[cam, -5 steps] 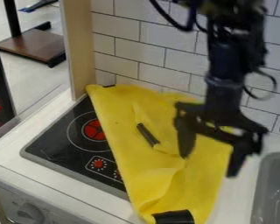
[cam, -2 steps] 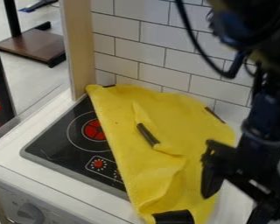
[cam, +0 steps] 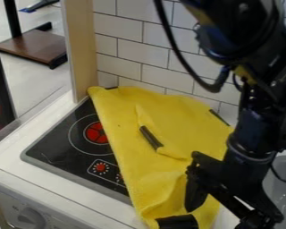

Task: Fold the cloth from bottom right to top left

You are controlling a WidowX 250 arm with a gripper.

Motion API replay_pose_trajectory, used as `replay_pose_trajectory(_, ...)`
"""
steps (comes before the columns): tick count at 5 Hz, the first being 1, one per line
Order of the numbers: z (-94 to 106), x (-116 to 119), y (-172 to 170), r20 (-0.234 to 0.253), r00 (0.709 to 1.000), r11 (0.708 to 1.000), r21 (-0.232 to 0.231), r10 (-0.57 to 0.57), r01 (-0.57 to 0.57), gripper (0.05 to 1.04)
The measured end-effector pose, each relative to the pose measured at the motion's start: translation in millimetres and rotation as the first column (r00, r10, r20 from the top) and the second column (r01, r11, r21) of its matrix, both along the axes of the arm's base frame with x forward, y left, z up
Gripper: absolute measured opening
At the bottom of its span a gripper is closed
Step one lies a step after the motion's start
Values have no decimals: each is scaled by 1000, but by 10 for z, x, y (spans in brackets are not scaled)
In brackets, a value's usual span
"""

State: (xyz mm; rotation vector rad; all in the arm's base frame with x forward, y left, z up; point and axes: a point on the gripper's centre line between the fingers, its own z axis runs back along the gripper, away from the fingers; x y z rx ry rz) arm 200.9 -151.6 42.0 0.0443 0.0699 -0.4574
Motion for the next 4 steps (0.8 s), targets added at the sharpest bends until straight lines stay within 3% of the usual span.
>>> replay_pose_trajectory(4,-235,-3,88,-62,998,998,49,-28,31,1000)
